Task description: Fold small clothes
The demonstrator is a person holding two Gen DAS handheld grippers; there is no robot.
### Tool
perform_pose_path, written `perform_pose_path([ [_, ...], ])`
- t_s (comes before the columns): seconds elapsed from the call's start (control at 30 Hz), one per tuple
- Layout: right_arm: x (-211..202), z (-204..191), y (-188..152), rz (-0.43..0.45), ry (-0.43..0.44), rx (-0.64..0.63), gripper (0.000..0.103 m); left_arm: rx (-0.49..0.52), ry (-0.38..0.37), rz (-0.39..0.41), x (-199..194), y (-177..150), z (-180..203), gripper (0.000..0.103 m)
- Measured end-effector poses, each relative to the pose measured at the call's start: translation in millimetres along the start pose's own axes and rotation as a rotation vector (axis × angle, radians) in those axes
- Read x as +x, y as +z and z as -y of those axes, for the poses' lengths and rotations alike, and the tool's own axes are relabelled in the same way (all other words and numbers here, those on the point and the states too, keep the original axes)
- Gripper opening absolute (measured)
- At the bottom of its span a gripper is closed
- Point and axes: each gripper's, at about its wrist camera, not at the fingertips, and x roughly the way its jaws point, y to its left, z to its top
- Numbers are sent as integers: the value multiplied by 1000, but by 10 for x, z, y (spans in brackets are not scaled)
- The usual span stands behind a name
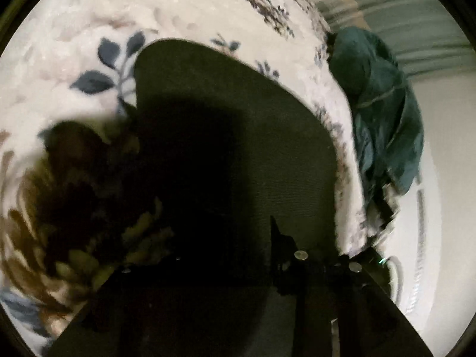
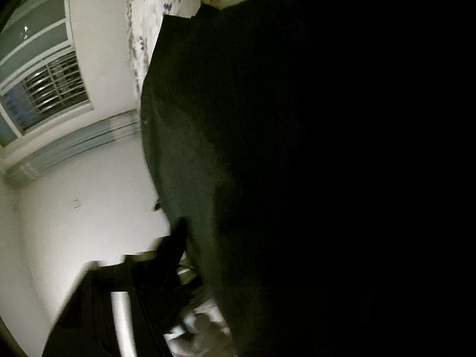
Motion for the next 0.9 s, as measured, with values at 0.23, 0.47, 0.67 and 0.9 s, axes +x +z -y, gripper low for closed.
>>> perform_pose_path([
  [0.23,-124,-370,-188,75,-24,-57,27,54,-25,-1,-250,196,252,24],
  [0.47,-431,-1086,-181,157,20,-129,26,165,-76,12,-417,862,835,24],
  [0.67,-781,-1619,271,249,57,-202,26,257,-120,37,-266,1738,1317,24],
  [0.9,-333,-2574,1508,362,94,-272,26,369,-131,35,215,2960,1617,24],
])
